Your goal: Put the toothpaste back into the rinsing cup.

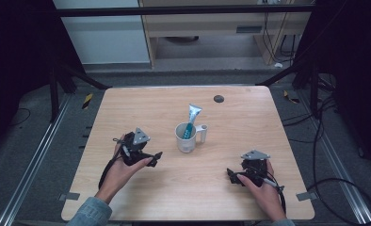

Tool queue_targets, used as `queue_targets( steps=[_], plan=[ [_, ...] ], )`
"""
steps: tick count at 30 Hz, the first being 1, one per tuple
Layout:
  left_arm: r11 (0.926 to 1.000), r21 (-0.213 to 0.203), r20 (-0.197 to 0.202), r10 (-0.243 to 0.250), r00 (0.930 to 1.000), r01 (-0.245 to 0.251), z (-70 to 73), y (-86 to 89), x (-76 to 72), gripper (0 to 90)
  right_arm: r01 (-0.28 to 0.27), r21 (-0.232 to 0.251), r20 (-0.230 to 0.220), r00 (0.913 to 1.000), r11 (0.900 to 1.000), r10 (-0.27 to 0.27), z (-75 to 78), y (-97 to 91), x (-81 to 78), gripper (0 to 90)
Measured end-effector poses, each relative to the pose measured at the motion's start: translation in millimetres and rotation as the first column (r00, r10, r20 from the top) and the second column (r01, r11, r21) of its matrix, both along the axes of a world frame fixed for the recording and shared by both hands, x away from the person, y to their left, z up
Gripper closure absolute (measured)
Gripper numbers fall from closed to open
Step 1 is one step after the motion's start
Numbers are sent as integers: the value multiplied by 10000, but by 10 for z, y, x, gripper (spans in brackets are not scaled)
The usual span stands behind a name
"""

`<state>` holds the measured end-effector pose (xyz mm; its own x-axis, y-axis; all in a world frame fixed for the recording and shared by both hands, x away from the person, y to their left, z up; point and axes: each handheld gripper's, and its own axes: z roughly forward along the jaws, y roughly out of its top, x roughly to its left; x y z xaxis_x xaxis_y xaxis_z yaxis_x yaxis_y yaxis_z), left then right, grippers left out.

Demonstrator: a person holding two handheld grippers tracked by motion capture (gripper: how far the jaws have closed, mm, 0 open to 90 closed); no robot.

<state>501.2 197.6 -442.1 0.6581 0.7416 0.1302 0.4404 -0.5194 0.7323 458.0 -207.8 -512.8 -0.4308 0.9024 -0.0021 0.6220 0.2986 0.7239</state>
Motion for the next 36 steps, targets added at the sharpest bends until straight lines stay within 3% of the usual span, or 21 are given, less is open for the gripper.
queue_targets(
  steps=[6, 15, 22, 26, 28, 31, 36],
  plan=[
    [9990, 386, -381, 252, 9990, -237, -147, 202, 2, 36, 0, 1, 0, 10000, 10000, 0, 0, 0, 0, 6],
    [9948, 531, -756, 909, 9930, -870, -293, 456, 59, 33, 4, 3, -2, 10000, 10000, -4, 0, 0, 0, 7],
    [9859, 442, -906, 1646, 9822, -1612, -448, 732, 84, 38, -8, 5, 4, 10000, 10000, 8, 0, 0, 0, 7],
    [9729, 521, -891, 2293, 9693, -2253, -527, 873, 102, 50, 2, 0, 0, 10000, 10000, -2, 0, 0, 0, 6],
    [9685, 210, -1022, 2490, 9631, -2482, -574, 958, 113, 45, 2, -2, 1, 10000, 10000, -2, 0, 0, 0, 6],
    [9650, -79, -1069, 2598, 9597, -2621, -599, 1014, 132, 37, 1, 0, 1, 10000, 10000, -1, 0, 0, 0, 6],
    [9628, -605, -960, 2570, 9616, -2634, -652, 1082, 173, 13, 0, -1, 1, 10000, 10000, 0, 0, 0, 0, 7]
  ],
)
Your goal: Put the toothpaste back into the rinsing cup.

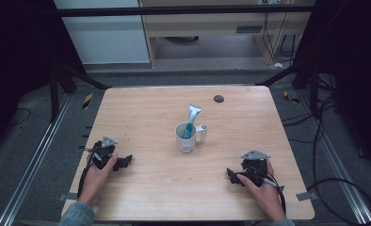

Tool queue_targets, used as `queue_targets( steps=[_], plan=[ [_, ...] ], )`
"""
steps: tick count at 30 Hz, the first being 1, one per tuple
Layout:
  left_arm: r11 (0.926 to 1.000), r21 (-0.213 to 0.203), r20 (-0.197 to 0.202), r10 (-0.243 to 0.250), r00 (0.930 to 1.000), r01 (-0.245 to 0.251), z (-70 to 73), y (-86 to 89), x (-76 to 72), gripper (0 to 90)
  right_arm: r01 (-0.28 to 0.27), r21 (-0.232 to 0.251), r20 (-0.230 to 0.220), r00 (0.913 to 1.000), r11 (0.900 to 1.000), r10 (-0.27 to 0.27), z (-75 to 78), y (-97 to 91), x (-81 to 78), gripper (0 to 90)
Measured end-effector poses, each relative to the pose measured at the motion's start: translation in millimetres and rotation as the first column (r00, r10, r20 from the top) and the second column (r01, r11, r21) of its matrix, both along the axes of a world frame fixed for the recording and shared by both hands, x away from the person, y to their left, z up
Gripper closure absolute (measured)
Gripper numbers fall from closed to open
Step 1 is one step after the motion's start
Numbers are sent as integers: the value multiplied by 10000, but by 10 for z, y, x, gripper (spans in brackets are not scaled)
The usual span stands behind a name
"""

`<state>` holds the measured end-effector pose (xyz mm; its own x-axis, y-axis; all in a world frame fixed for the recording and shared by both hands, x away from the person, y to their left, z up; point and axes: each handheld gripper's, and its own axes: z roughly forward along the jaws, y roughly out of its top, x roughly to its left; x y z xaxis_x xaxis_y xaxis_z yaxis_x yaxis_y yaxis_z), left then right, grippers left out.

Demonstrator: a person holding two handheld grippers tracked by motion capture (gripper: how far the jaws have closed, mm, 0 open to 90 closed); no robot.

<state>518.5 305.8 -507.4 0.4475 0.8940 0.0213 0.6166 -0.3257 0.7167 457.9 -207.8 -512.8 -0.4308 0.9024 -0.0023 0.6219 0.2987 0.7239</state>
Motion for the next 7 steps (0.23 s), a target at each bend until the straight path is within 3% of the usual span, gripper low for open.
queue_targets(
  steps=[7],
  plan=[
    [9998, 33, -66, 178, 9998, -177, -1, 26, 33, 0, -8, 4, 2, 10000, 10000, 8, 0, 0, 1, 7]
  ],
)
